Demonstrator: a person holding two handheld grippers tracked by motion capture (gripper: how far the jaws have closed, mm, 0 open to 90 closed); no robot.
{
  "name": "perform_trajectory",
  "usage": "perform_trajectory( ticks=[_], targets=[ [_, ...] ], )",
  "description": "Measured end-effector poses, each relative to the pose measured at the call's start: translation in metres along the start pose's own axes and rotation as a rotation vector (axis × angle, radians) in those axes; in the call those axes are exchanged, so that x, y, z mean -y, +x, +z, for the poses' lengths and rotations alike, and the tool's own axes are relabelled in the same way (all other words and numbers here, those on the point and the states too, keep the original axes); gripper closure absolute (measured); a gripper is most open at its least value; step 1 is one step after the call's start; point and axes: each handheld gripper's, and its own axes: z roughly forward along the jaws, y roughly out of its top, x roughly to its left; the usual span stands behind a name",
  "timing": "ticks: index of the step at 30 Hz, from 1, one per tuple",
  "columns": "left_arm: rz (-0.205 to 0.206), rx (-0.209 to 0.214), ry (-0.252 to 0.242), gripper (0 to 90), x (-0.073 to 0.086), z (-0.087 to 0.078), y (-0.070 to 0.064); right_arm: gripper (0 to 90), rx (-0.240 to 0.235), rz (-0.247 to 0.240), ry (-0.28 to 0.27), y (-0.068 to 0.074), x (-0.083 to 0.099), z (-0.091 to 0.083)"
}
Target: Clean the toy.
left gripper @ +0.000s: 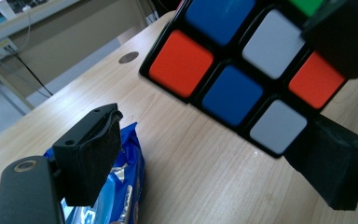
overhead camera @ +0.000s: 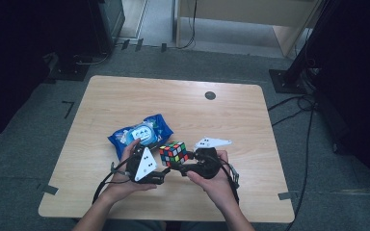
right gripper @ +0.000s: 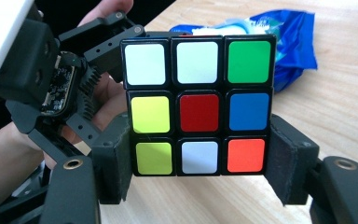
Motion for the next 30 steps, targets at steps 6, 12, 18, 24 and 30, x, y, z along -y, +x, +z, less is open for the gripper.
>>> perform_trajectory(
  ticks=[6,12,18,24,30],
  targets=[
    [0.045,0.015,-0.005,14.3,-0.001,0.002,-0.007,34.8,-0.024,0.044,0.022,-0.002,0.0,0.002],
    [0.063,0.03,-0.02,21.8,-0.001,0.003,-0.011,34.8,-0.006,0.029,0.061,0.0,0.002,0.007],
    [0.071,0.028,-0.007,31.3,0.001,0.006,-0.016,34.4,0.006,0.033,0.067,0.001,0.003,0.011],
    [-0.028,0.045,-0.005,33.2,0.003,0.004,-0.005,33.2,-0.029,0.041,-0.01,-0.01,-0.003,-0.008],
    [-0.142,0.053,-0.021,33.2,0.006,-0.002,0.008,36.8,0.195,-0.103,-0.043,-0.034,-0.002,-0.027]
  ],
)
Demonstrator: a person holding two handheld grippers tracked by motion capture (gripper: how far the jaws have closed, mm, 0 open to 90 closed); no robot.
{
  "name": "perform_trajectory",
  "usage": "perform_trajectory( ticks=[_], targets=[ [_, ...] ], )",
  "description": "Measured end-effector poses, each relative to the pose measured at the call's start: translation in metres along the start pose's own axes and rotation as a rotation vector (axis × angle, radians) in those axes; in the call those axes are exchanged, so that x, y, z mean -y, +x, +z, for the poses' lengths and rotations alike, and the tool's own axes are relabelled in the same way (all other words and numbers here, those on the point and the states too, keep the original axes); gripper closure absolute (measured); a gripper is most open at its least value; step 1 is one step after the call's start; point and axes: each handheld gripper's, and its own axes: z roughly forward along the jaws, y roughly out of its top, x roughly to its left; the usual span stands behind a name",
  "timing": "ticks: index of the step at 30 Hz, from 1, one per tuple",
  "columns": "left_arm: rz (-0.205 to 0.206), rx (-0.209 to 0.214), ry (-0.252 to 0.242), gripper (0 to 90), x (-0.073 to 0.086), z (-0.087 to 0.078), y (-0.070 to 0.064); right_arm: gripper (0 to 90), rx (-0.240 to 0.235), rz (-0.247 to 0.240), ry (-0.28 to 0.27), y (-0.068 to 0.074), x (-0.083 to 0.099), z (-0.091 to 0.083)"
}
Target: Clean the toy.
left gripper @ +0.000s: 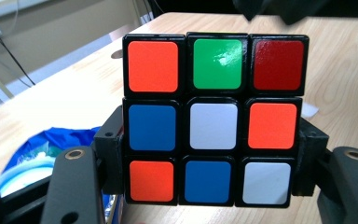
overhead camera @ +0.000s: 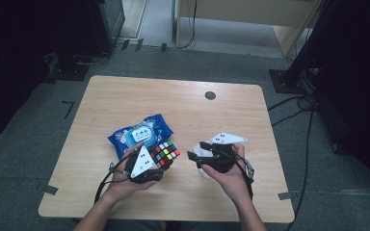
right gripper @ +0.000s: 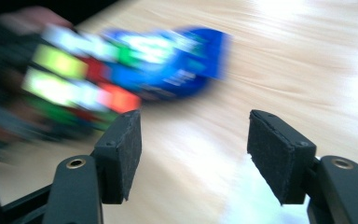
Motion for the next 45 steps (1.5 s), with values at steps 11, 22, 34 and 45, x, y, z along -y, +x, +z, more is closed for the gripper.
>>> perform_trajectory(
  ticks=[11,22,34,45],
  targets=[
    [-0.099,0.065,0.006,33.2,0.003,-0.002,0.013,43.0,0.235,-0.103,0.121,-0.042,0.052,0.047],
    [-0.136,0.066,-0.004,33.2,0.002,-0.005,0.016,63.2,0.236,-0.086,0.119,-0.046,0.066,0.055],
    [-0.133,0.078,0.006,33.2,0.003,-0.001,0.014,86.0,0.181,-0.036,0.01,-0.034,0.048,0.034],
    [-0.105,0.099,0.008,33.3,-0.001,0.004,0.002,86.0,-0.058,-0.133,-0.247,0.048,-0.003,-0.012]
  ],
)
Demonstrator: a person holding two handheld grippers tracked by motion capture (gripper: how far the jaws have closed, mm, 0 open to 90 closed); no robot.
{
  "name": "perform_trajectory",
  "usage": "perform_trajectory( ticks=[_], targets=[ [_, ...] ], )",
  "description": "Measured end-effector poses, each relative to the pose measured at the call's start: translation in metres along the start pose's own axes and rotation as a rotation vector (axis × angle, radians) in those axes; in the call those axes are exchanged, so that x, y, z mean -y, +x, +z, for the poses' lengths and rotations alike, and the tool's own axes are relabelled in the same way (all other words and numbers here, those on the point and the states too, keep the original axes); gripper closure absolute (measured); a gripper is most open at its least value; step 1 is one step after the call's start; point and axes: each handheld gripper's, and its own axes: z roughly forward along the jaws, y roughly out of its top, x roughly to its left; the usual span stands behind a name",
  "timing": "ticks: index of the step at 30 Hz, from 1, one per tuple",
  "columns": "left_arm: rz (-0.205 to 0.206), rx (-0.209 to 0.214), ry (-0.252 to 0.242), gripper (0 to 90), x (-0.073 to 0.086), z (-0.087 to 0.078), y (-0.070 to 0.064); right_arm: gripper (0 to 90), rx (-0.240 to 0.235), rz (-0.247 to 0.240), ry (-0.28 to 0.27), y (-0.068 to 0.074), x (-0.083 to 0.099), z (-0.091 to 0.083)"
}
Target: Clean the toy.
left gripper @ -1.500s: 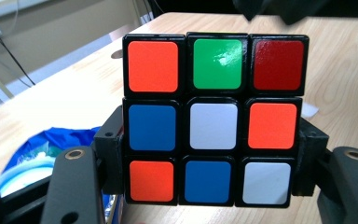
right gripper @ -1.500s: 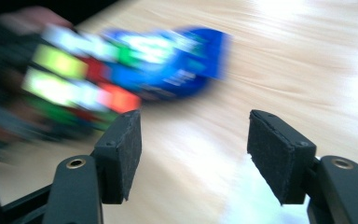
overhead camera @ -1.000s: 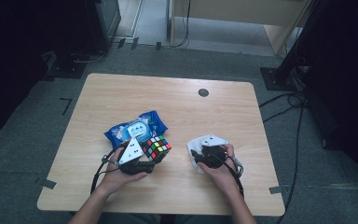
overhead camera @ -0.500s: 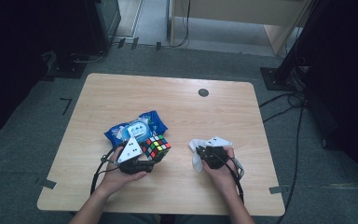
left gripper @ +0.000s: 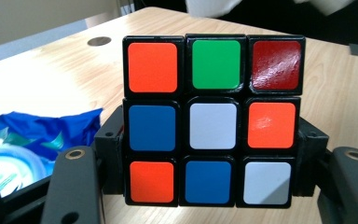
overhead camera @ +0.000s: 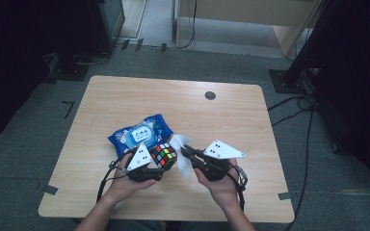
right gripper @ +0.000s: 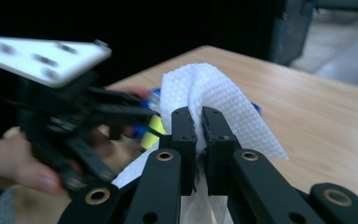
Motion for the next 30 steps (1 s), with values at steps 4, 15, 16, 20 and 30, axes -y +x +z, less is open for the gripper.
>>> perform_trajectory(
  ticks=[4,15,16,20,30],
  targets=[
    [0.013,0.008,-0.005,33.3,-0.002,0.001,-0.006,86.0,-0.064,-0.026,-0.031,0.021,-0.006,0.001],
    [0.072,0.005,-0.015,33.4,-0.006,-0.001,-0.015,85.6,-0.025,-0.065,0.003,0.019,0.007,0.015],
    [0.074,0.005,-0.016,33.4,-0.006,-0.001,-0.015,85.5,-0.007,-0.073,0.009,0.017,0.008,0.016],
    [0.086,0.004,-0.022,33.4,-0.008,-0.003,-0.016,85.5,0.029,-0.026,0.043,0.001,0.014,0.017],
    [0.076,-0.013,-0.002,33.4,-0.007,-0.002,-0.012,85.3,0.101,0.043,0.107,-0.026,0.02,0.013]
  ],
)
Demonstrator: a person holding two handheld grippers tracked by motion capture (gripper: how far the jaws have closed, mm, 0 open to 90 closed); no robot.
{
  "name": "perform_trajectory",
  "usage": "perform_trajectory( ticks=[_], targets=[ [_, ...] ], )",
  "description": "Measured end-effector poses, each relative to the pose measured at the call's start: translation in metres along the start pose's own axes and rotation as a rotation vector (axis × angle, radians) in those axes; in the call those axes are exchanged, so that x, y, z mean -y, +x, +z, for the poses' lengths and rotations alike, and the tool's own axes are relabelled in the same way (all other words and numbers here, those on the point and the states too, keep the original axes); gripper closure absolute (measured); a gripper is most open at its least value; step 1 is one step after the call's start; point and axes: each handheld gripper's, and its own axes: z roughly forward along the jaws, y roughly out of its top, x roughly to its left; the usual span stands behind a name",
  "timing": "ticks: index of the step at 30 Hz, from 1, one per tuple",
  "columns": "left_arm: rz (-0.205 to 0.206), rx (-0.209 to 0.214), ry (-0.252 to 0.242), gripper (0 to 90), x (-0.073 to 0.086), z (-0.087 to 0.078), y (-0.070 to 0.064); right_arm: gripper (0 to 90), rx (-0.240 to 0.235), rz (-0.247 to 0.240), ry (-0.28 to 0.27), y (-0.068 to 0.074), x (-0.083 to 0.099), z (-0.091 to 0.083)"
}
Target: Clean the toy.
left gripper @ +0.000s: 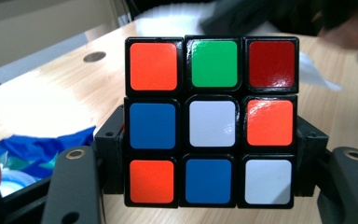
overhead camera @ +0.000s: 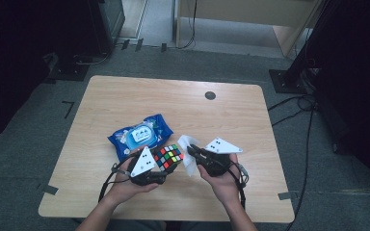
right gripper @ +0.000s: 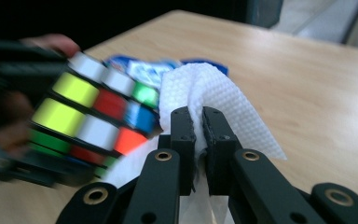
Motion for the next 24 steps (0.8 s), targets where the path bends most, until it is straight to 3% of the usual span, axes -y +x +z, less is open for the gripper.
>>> perform_trajectory(
  ticks=[5,7,10,16,19,24],
  targets=[
    [0.011,0.0,0.013,33.4,0.0,0.002,-0.003,85.3,-0.113,-0.038,-0.103,0.027,-0.018,-0.015],
    [0.014,0.006,0.01,33.4,-0.001,0.002,-0.004,85.2,-0.146,-0.072,-0.115,0.039,-0.022,-0.017],
    [0.02,0.012,0.001,33.4,-0.002,0.001,-0.006,85.2,-0.155,-0.096,-0.103,0.047,-0.021,-0.013],
    [0.029,0.009,0.003,33.4,-0.003,0.0,-0.007,85.0,-0.184,-0.048,-0.089,0.039,-0.014,-0.005],
    [0.026,0.009,-0.007,33.4,-0.003,-0.001,-0.006,85.0,-0.148,-0.053,-0.072,0.032,-0.012,-0.003],
    [0.021,0.01,-0.011,33.4,-0.004,-0.003,-0.003,85.0,-0.097,0.009,-0.021,0.008,0.0,0.005]
  ],
)
